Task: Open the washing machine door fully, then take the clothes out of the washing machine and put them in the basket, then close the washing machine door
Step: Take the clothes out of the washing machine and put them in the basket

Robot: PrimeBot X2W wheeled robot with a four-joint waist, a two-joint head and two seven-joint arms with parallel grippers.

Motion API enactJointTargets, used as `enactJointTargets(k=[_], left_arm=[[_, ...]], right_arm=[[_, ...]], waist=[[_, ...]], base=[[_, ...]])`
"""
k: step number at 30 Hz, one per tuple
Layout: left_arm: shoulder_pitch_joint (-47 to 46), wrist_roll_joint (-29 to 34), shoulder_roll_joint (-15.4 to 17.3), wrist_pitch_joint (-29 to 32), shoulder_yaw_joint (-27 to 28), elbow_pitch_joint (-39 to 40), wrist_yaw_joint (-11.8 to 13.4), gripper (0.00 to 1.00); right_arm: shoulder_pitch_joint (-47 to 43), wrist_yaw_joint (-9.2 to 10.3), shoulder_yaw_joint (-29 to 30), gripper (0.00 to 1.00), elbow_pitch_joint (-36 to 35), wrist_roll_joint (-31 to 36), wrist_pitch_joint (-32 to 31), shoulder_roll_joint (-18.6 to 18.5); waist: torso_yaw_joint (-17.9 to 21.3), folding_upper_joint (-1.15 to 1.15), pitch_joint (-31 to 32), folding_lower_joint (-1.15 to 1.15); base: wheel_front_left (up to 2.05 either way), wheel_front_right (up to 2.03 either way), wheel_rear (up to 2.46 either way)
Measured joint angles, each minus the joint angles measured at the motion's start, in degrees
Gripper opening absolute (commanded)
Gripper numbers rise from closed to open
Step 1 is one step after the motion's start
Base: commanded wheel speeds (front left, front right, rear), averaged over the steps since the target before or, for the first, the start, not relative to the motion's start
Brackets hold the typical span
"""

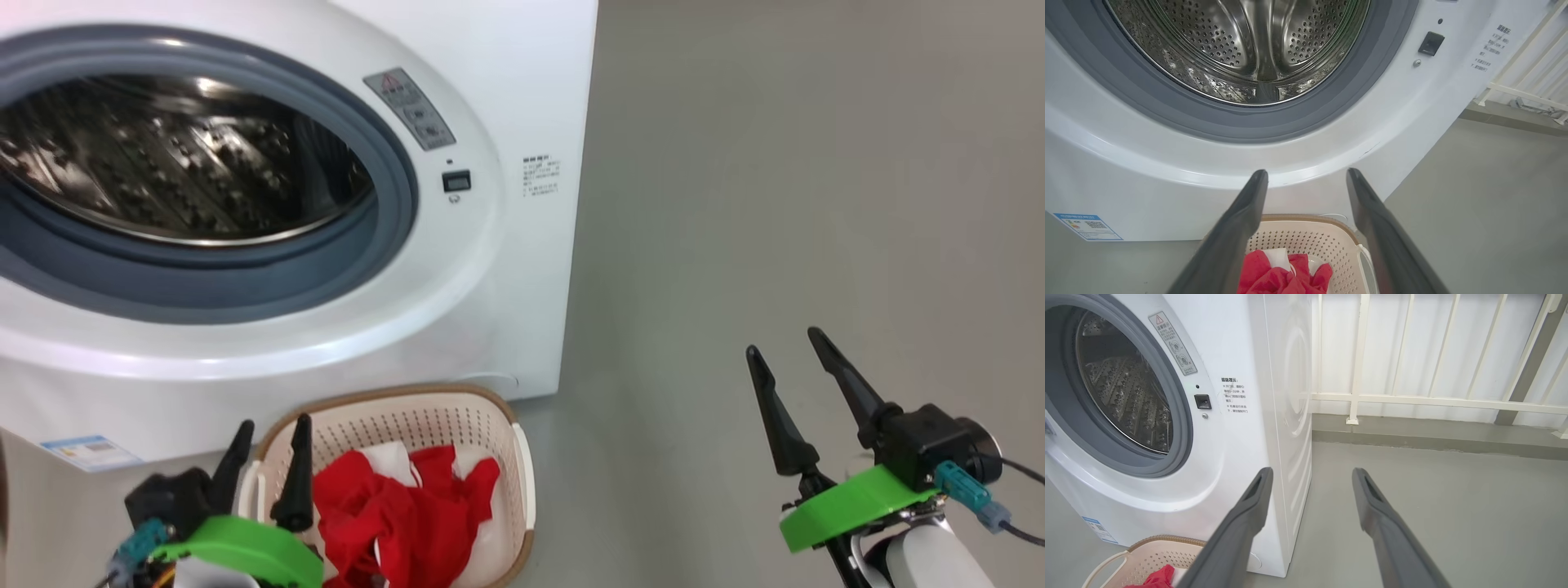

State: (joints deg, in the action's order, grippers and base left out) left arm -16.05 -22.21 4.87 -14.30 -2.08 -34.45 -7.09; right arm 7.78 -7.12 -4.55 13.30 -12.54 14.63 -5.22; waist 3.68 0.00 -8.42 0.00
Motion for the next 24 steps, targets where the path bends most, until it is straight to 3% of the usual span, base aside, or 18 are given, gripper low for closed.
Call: enactJointTargets(k=[13,24], left_arm=[[13.58,2.77,-1.42,0.00,3.66,16.35,0.58,1.00],[20.46,4.70,-1.81,0.00,7.30,24.30,1.70,1.00]], right_arm=[[-7.55,0.00,3.24,1.00,-2.74,0.63,0.00,0.40],[-10.24,0.00,5.50,1.00,-3.96,1.49,0.00,0.42]], waist=[[-1.63,0.00,7.67,0.00],[-1.83,0.00,10.52,0.00]], base=[[0.00,0.00,0.00],[0.00,0.00,0.00]])
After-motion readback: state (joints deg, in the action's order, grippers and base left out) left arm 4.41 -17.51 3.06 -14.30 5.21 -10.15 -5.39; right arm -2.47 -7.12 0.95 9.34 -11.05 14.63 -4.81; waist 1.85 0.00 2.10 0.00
